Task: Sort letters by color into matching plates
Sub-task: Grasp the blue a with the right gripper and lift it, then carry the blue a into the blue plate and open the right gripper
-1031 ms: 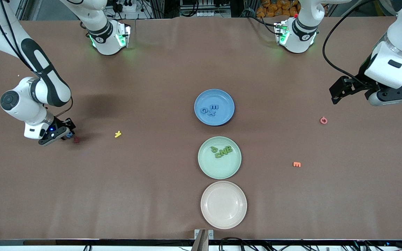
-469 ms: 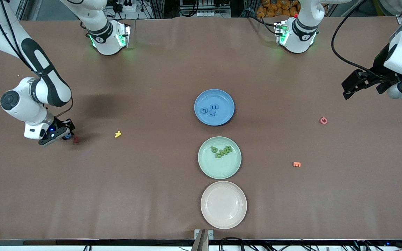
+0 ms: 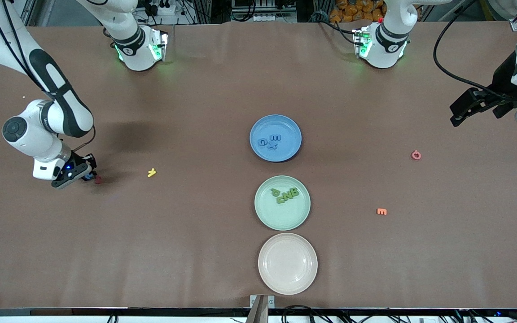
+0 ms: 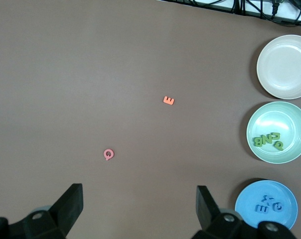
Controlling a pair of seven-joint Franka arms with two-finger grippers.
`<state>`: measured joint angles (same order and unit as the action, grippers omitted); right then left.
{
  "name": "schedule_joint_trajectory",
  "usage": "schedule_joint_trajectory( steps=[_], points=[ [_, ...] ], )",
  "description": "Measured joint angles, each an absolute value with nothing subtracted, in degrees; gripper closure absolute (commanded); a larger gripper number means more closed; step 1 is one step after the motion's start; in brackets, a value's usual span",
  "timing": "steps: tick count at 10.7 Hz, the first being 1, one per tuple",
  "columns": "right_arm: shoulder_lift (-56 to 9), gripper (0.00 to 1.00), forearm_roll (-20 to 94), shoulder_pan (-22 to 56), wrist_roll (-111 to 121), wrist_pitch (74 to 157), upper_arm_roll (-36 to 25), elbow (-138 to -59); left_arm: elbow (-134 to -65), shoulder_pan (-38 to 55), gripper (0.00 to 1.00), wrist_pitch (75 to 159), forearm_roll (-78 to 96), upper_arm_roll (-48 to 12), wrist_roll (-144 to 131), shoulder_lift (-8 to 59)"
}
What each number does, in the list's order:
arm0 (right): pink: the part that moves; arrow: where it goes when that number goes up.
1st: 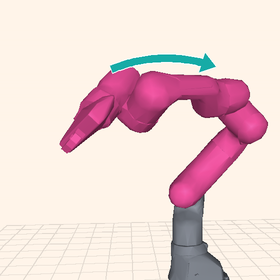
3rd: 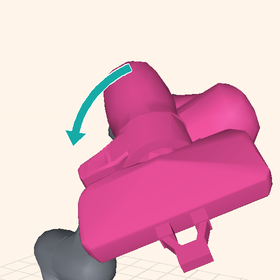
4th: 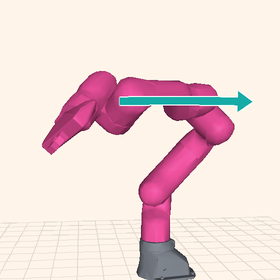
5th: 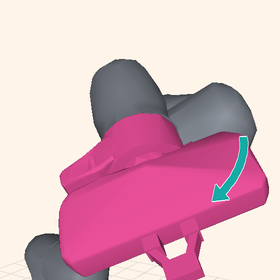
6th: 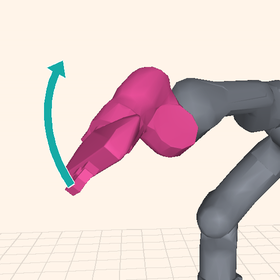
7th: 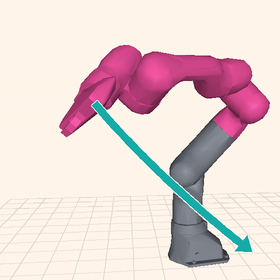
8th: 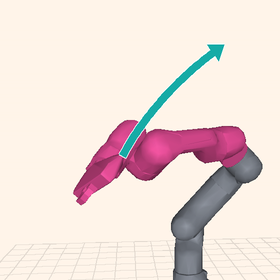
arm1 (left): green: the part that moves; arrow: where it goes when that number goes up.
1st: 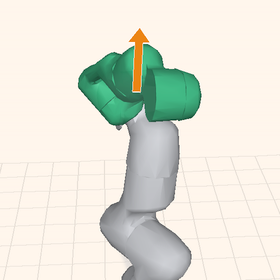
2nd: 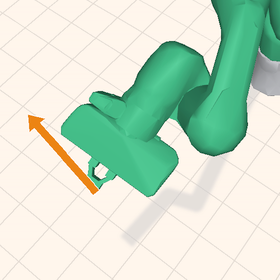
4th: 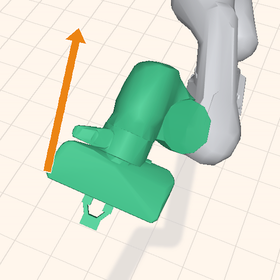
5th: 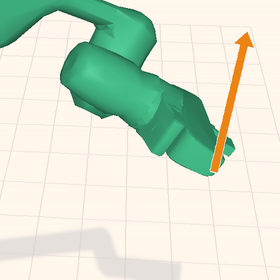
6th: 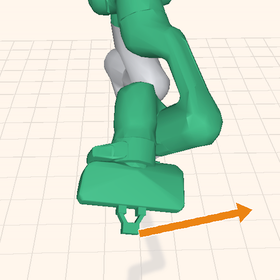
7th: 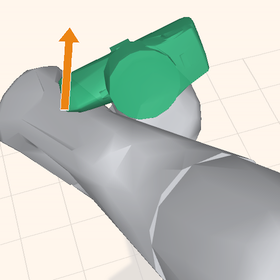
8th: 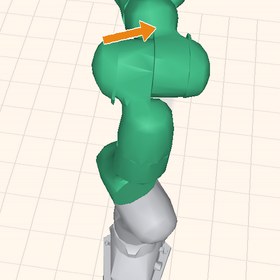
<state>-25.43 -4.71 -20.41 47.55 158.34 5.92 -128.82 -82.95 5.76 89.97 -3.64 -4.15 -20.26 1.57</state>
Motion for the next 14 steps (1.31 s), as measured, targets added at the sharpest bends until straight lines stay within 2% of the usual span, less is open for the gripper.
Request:
schedule_joint_trajectory(
  steps=[4, 10, 12, 14],
  points=[
    [-25.42, 0.72, -4.70, -19.77, 46.92, 158.36, 5.98, -128.72, -82.95, 5.81, 0.00, 89.06, -2.73, -2.89, -18.27, 1.45],
    [-22.61, 0.72, -4.66, -13.35, 37.34, 153.29, 6.16, -128.29, -82.99, 5.86, 0.00, 88.55, -2.56, -2.54, -6.88, -0.98],
    [-22.45, 0.72, -2.04, -9.67, 32.47, 153.28, 6.33, -128.17, -83.48, 5.90, 0.00, 87.69, -2.46, -2.55, -6.87, -2.46],
    [-22.42, 0.72, 5.53, -2.38, 27.19, 153.29, 6.46, -127.06, -84.64, 6.01, 0.00, 87.63, -2.25, -3.69, -7.84, -3.21]
  ],
)
